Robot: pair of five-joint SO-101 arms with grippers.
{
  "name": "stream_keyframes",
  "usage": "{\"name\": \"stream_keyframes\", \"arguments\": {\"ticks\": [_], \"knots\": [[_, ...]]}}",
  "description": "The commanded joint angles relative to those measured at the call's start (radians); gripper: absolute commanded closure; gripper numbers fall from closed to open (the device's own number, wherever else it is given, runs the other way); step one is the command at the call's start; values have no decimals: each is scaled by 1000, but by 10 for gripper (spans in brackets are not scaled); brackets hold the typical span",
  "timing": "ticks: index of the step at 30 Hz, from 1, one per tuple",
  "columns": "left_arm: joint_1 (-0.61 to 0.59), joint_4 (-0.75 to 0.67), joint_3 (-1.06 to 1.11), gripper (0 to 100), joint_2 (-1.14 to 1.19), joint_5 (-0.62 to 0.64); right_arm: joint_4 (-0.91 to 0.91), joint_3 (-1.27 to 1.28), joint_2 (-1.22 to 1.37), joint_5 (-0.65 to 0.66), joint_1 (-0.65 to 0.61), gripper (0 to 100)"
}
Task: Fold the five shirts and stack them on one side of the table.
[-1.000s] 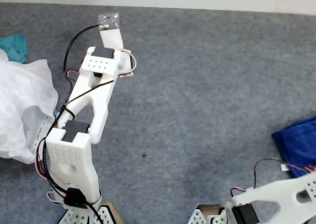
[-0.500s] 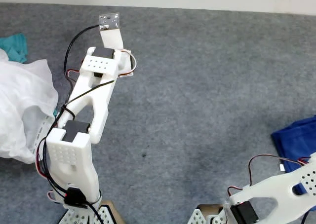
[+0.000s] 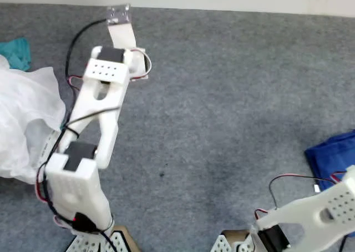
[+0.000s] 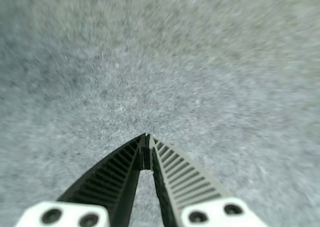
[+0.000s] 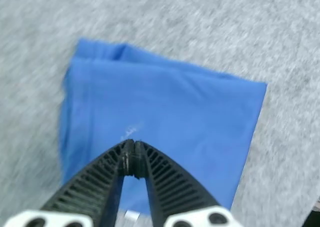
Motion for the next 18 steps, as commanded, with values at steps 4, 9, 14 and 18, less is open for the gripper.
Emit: {"name": "stream_keyframes", "arguments": {"ticks": [4, 9, 14, 18], "knots": [[15, 173, -56, 993, -266, -44, 10, 449, -522, -3, -136, 991], [-62, 339, -54, 993, -395, -44, -7, 785, -828, -3, -317, 991], [-209, 431, -22, 993, -483, -60, -120, 1075, -1018, -11, -510, 991], [-308, 434, 113, 993, -568, -152, -291, 1316, -1099, -11, -645, 991]]}}
